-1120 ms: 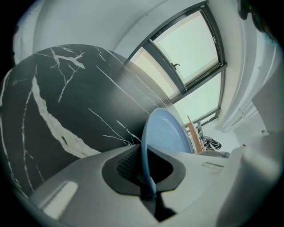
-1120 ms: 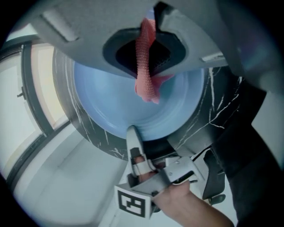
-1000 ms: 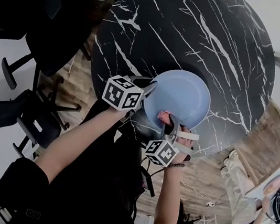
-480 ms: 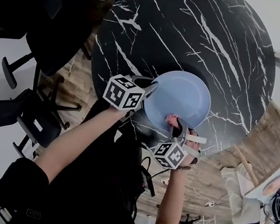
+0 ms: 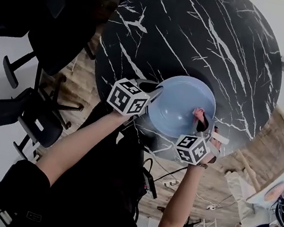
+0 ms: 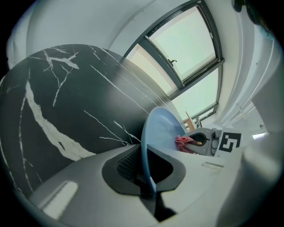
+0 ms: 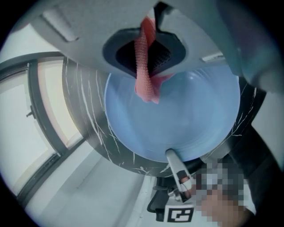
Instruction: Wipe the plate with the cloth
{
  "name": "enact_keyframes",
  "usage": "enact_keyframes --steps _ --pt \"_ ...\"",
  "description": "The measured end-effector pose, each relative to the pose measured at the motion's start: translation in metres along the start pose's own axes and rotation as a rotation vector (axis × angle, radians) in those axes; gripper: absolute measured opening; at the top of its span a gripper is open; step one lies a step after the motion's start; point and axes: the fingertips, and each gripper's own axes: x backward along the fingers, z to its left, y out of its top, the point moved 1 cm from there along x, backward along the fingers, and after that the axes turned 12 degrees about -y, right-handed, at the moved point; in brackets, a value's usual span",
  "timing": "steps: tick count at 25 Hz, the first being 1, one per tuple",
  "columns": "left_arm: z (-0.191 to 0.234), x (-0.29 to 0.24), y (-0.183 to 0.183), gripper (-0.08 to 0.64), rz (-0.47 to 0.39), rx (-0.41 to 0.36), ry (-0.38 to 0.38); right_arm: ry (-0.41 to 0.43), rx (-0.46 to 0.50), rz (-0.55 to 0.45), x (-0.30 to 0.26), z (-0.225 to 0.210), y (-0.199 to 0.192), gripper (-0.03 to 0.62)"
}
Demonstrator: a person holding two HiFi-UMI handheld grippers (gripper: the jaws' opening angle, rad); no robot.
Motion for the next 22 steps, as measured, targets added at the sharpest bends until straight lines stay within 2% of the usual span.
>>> enact_keyframes --steps 8,12,17,22 --pt "-0.001 0.0 -0.001 0.02 0.015 -0.006 -0.008 -0.067 0.032 -0.045 -0.025 -0.032 0.043 0.01" --pt "0.0 0.0 0.0 0.02 0.003 0.007 -0.007 -0.092 0.087 -0.086 -0.031 -0.036 0.064 0.009" --pt "0.0 0.0 0.0 0.02 -0.026 0.032 0.005 -0.117 0.097 -0.103 -0.022 -0.024 0.058 0.009" --pt "0.001 0.002 0.0 0.02 -0.032 0.04 0.007 -0.08 0.102 -0.094 0.003 0.012 0.042 0.009"
